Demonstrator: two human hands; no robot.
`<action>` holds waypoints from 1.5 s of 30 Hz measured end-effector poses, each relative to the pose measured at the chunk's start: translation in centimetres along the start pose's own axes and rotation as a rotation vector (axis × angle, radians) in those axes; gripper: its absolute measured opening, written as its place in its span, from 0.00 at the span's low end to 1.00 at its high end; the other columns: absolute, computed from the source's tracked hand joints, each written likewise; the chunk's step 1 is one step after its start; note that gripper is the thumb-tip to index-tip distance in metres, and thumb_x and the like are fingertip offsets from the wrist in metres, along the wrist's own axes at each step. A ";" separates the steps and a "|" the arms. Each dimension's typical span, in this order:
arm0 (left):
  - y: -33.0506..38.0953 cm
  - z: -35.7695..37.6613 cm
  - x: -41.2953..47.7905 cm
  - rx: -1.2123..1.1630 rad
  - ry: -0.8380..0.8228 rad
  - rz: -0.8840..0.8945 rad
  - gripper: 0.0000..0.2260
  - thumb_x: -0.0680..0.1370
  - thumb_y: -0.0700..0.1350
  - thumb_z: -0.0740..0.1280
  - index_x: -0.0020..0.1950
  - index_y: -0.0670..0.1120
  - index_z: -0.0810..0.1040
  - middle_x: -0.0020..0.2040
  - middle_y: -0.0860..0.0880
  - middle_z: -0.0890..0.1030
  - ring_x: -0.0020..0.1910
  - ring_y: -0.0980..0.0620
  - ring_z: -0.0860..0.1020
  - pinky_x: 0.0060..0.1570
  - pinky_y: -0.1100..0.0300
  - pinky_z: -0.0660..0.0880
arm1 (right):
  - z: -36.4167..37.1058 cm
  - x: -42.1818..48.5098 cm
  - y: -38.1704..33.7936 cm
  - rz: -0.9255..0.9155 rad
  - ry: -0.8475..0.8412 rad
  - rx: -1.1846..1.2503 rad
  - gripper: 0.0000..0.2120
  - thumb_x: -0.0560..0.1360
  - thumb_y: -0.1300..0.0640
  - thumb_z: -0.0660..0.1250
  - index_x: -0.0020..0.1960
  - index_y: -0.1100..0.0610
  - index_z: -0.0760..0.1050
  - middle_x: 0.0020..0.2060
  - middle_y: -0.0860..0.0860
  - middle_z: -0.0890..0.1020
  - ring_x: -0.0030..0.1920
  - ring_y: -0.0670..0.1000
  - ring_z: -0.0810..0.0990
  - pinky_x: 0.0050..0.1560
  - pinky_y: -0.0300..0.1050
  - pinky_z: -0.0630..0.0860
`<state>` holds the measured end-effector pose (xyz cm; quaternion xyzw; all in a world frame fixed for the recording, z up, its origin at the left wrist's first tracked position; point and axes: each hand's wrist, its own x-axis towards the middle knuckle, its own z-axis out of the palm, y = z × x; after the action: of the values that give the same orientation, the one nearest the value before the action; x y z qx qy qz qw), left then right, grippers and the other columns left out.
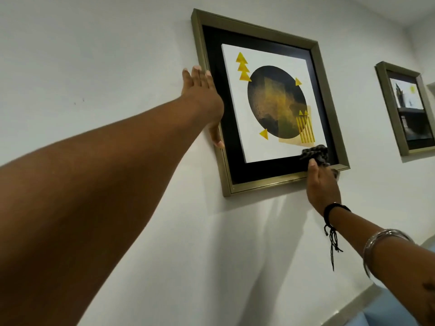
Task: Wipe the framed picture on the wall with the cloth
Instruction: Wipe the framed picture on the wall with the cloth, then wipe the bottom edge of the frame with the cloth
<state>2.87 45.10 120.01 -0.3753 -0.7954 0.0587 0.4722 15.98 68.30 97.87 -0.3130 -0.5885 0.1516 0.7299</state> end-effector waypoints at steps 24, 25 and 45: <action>-1.6 5.2 -4.6 -0.356 0.398 0.115 0.56 0.67 0.73 0.65 0.80 0.42 0.42 0.81 0.38 0.42 0.80 0.40 0.41 0.75 0.39 0.38 | 2.3 -8.6 -15.7 0.469 -0.166 0.603 0.27 0.72 0.29 0.57 0.38 0.51 0.78 0.35 0.49 0.80 0.38 0.51 0.77 0.45 0.49 0.73; -1.2 6.1 -5.7 -0.462 0.430 0.110 0.50 0.71 0.72 0.61 0.81 0.43 0.45 0.81 0.40 0.45 0.81 0.41 0.44 0.76 0.40 0.40 | 2.0 -8.6 -16.4 0.507 -0.198 0.687 0.27 0.73 0.30 0.57 0.43 0.53 0.78 0.37 0.50 0.80 0.38 0.50 0.78 0.43 0.47 0.74; -8.1 16.6 -32.4 -1.997 -0.432 -0.298 0.20 0.79 0.59 0.63 0.55 0.43 0.80 0.48 0.50 0.84 0.43 0.54 0.84 0.42 0.57 0.81 | -1.1 -29.7 -24.1 0.891 -0.852 1.063 0.14 0.77 0.62 0.61 0.57 0.66 0.81 0.56 0.64 0.84 0.56 0.64 0.84 0.56 0.62 0.80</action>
<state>-5.89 22.57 91.61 -0.4754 -0.5881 -0.6213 -0.2052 5.73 32.18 90.36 -0.0449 -0.4853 0.7931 0.3653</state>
